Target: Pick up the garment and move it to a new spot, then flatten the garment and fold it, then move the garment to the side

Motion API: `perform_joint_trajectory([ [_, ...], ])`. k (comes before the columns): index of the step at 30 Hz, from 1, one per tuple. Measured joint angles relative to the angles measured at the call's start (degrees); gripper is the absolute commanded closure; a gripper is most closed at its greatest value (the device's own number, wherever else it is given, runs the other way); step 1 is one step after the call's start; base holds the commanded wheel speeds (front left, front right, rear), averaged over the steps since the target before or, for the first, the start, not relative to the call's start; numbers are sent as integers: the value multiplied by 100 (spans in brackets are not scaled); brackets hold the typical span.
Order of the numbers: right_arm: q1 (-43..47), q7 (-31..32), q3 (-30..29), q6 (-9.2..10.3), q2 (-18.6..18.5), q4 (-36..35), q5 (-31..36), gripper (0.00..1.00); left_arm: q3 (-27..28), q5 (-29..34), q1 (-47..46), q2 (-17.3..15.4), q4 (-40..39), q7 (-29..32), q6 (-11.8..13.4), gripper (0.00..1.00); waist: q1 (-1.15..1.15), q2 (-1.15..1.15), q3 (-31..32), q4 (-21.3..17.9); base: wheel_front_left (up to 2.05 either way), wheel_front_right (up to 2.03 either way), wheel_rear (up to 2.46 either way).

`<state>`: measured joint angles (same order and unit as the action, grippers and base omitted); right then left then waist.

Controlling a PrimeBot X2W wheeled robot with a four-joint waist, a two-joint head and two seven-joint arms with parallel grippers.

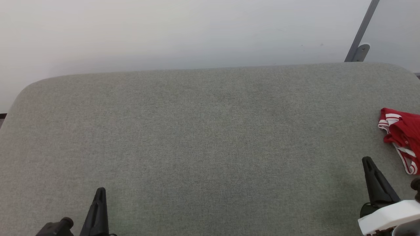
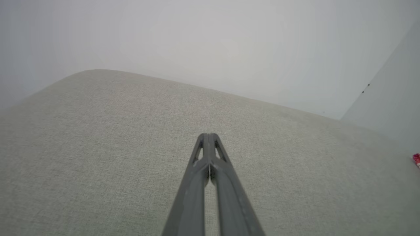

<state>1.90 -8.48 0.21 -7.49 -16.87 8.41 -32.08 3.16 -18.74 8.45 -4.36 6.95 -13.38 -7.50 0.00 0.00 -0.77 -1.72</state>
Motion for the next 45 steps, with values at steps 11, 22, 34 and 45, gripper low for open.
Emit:
perform_joint_trajectory([
  [11, -84, 226, -78, 0, 211, 105, -896, 100, 0, -1132, -169, -7, 132, 265, 0, 100, 0, 0, 6, 17, 0, 0, 0],
  [22, -175, 402, -185, 0, 375, 157, -1619, 100, 3, -2062, -373, -12, 207, 471, 0, 100, 0, 0, 11, 31, 0, 0, 0],
  [34, -271, 597, -255, 0, 555, 252, -2390, 100, 20, -3027, -533, -10, 303, 704, 0, 100, 0, 0, 17, 48, 0, 0, 0],
  [45, -370, 750, -345, 0, 697, 296, -3015, 100, 42, -3798, -708, -5, 365, 896, 0, 100, 0, 0, 22, 63, 0, 0, 0],
])
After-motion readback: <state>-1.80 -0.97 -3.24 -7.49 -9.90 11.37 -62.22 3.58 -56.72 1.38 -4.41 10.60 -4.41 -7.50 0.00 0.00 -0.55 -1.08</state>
